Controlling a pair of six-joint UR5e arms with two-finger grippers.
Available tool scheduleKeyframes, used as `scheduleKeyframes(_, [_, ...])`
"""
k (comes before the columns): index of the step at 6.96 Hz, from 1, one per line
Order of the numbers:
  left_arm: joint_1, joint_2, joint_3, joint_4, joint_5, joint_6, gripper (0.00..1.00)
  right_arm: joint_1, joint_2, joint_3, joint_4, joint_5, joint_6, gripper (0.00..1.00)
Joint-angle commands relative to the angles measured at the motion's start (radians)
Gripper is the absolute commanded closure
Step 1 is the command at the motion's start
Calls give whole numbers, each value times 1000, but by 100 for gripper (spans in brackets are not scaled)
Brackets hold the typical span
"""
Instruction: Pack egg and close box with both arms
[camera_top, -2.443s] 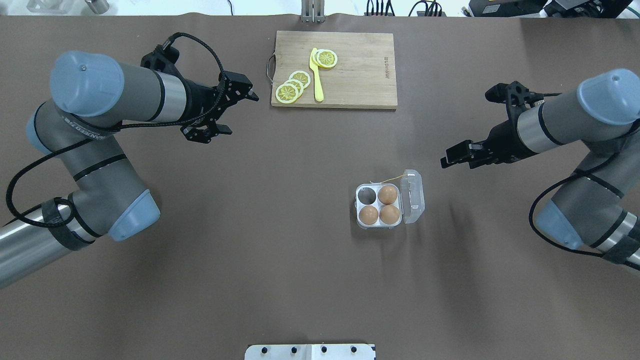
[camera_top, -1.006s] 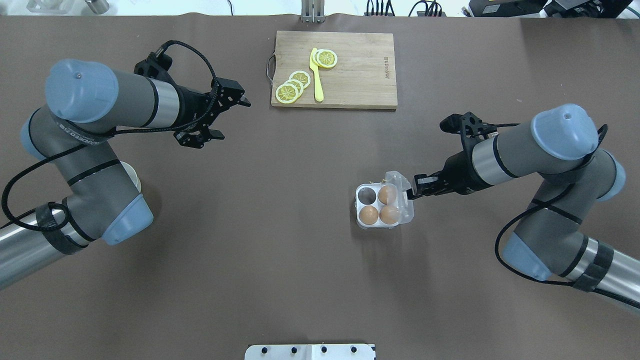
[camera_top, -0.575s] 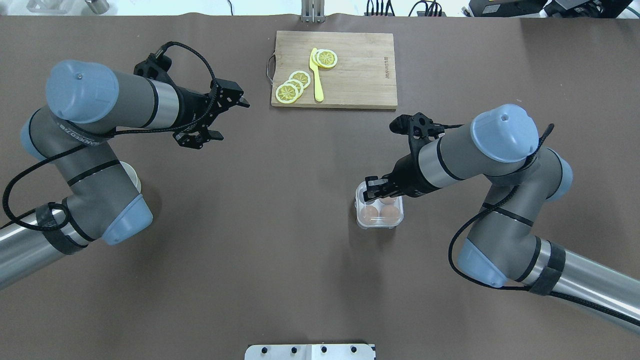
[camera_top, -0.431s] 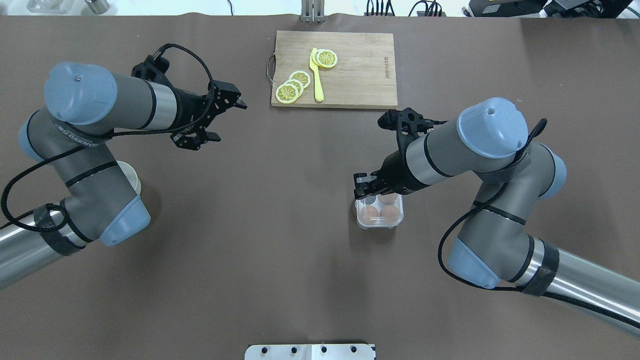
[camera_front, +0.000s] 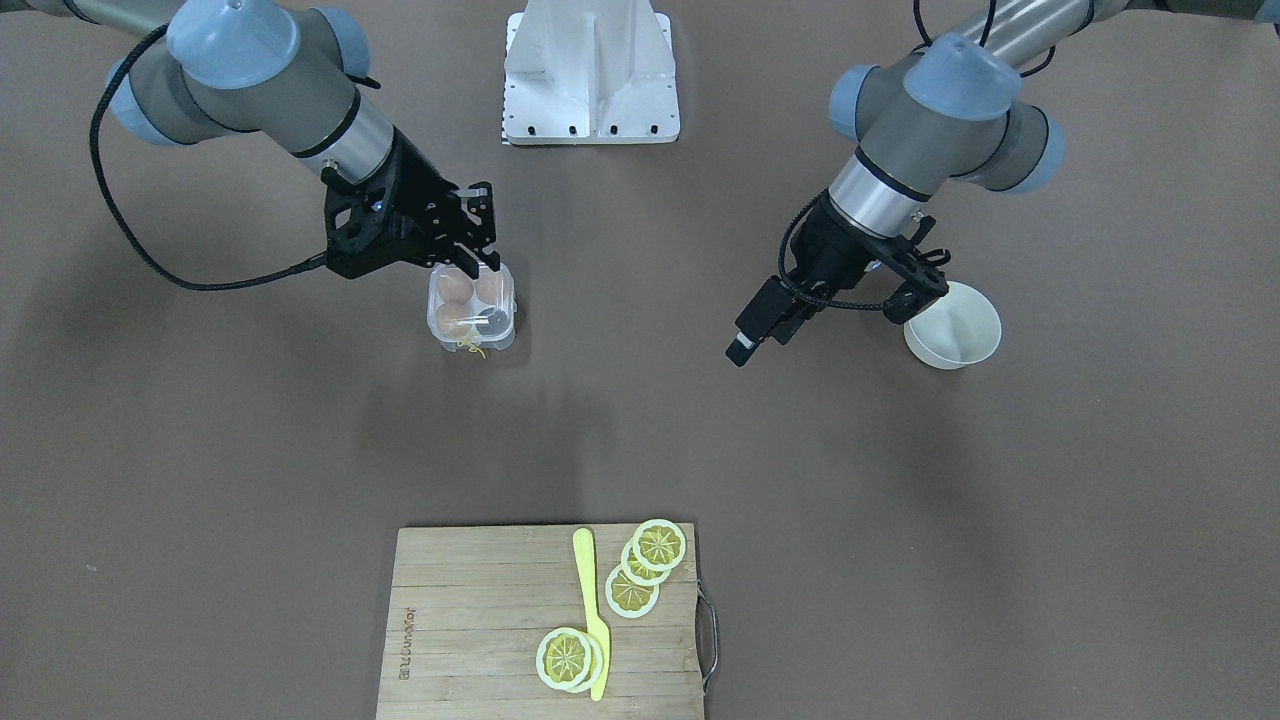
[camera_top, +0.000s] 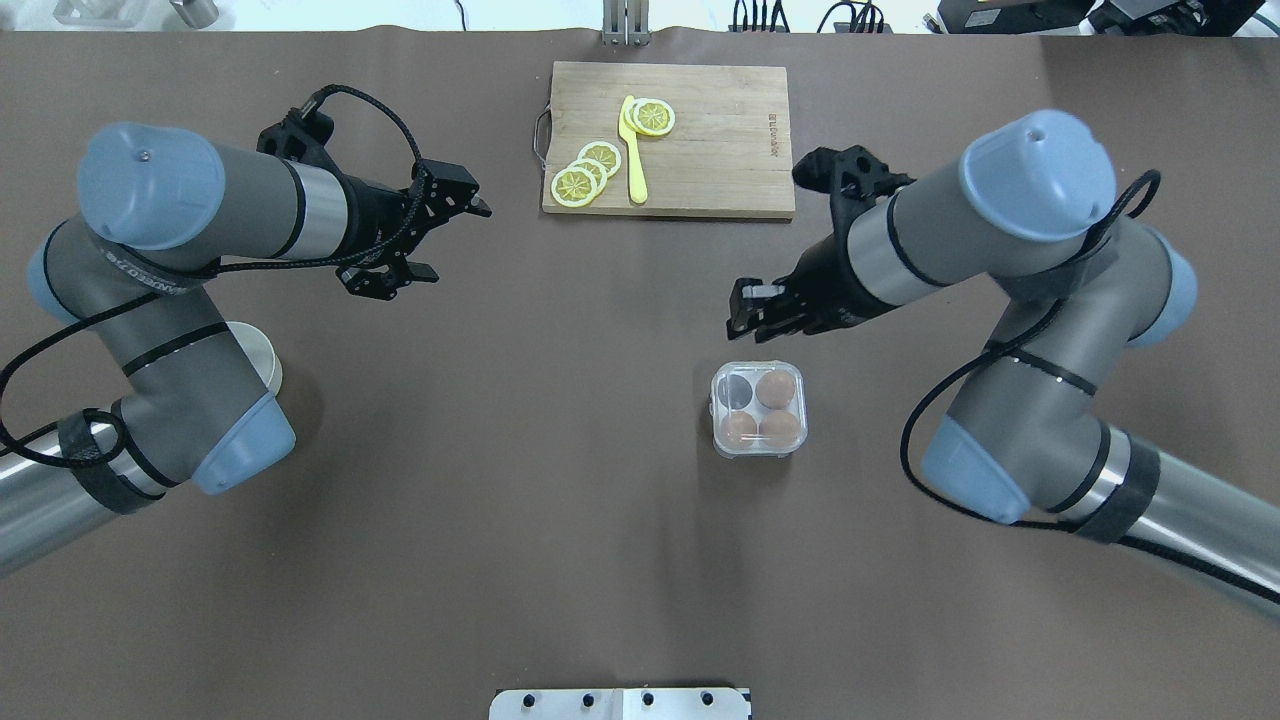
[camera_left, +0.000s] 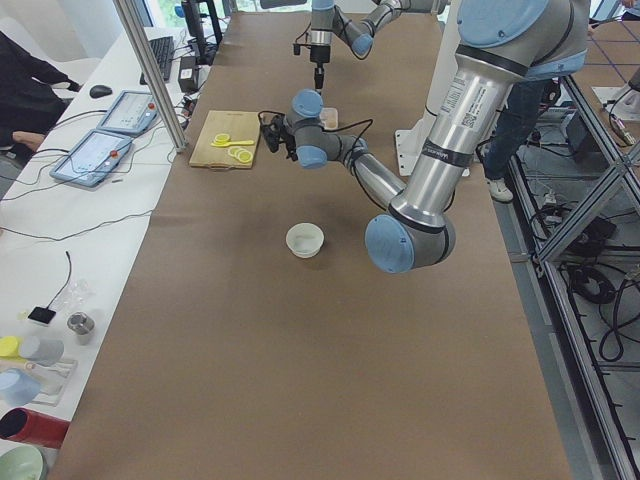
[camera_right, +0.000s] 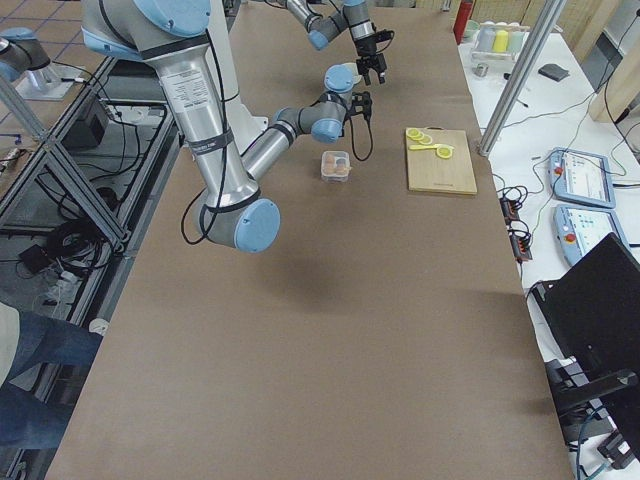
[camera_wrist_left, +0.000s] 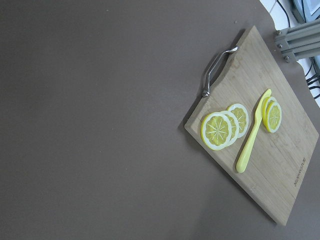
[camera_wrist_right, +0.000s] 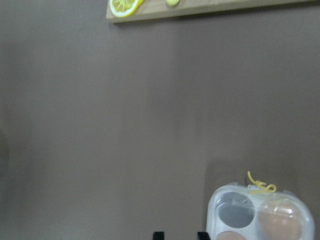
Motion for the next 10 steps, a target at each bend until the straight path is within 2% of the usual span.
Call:
scheduleKeyframes(1, [-46, 86, -51, 52, 4, 300, 2, 255, -24, -42, -133, 170, -114, 0])
scheduleKeyframes(2, [-85, 113, -59, 85, 15, 434, 2, 369, -48, -53, -277, 226, -295, 0])
scheduleKeyframes(3, [-138, 157, -90, 90, 11, 479, 2, 423, -71, -66, -411, 204, -460, 0])
scheduleKeyframes(4, [-199, 249, -116, 90, -11, 633, 2, 504, -71, -97, -561, 185, -659, 0])
scheduleKeyframes(5, [-280, 412, -163, 90, -91, 877, 2, 541, -94, -123, -656, 123, -846, 0])
scheduleKeyframes(6, [-388, 509, -156, 91, -168, 1088, 2, 592, -143, -187, -660, 104, -972, 0])
scheduleKeyframes(7, [-489, 556, -133, 122, -281, 1293, 2, 636, -178, -256, -648, 104, -1080, 0])
scheduleKeyframes(8, [-593, 561, -112, 195, -377, 1516, 2, 693, -224, -292, -622, 107, -1142, 0])
scheduleKeyframes(9, [-694, 559, -68, 297, -403, 1711, 2, 712, -284, -289, -563, 105, -1136, 0])
scheduleKeyframes(10, [-744, 567, -37, 383, -405, 1886, 2, 733, -322, -294, -489, 105, -1133, 0])
